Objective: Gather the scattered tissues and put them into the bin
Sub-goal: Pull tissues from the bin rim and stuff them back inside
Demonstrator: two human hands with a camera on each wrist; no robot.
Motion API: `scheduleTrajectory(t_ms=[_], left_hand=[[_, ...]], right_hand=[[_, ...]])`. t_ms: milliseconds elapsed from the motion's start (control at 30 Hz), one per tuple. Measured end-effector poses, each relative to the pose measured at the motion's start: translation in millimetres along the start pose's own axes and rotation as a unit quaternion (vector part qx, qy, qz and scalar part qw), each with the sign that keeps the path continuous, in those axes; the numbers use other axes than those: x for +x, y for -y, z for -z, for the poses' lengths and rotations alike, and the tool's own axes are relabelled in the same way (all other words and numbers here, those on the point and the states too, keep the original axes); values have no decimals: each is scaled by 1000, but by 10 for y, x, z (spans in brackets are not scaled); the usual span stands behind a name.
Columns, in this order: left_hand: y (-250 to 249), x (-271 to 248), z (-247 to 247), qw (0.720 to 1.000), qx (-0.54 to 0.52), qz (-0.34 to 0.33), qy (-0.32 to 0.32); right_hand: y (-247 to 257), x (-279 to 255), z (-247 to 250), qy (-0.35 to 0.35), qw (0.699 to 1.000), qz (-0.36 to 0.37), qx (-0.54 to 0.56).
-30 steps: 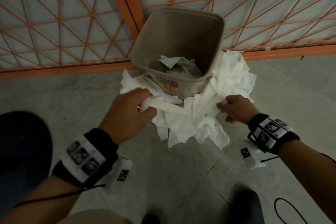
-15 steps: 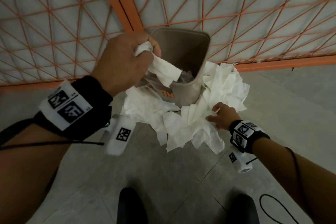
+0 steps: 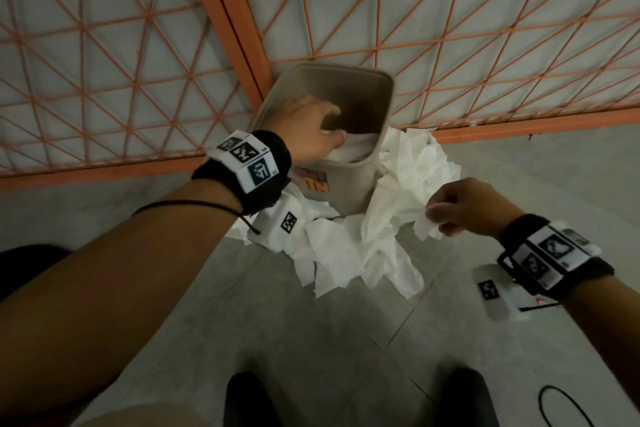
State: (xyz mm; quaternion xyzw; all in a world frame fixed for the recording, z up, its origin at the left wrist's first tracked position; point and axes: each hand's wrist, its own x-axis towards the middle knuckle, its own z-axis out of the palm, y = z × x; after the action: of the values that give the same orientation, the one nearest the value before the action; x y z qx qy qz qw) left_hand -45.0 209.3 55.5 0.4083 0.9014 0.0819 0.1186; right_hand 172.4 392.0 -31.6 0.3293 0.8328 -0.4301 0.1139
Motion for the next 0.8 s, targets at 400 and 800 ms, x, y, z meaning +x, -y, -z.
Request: scheduleTrajectory(t_ms=[400,800], left_hand=[[170,-1100,-708,945,-186,-129,-235],[475,-1113,-2125,983,-1,-58,172]], right_hand=[[1551,-393,727,-23,961,224,159],[1904,203,306,-73,947,268,-164]])
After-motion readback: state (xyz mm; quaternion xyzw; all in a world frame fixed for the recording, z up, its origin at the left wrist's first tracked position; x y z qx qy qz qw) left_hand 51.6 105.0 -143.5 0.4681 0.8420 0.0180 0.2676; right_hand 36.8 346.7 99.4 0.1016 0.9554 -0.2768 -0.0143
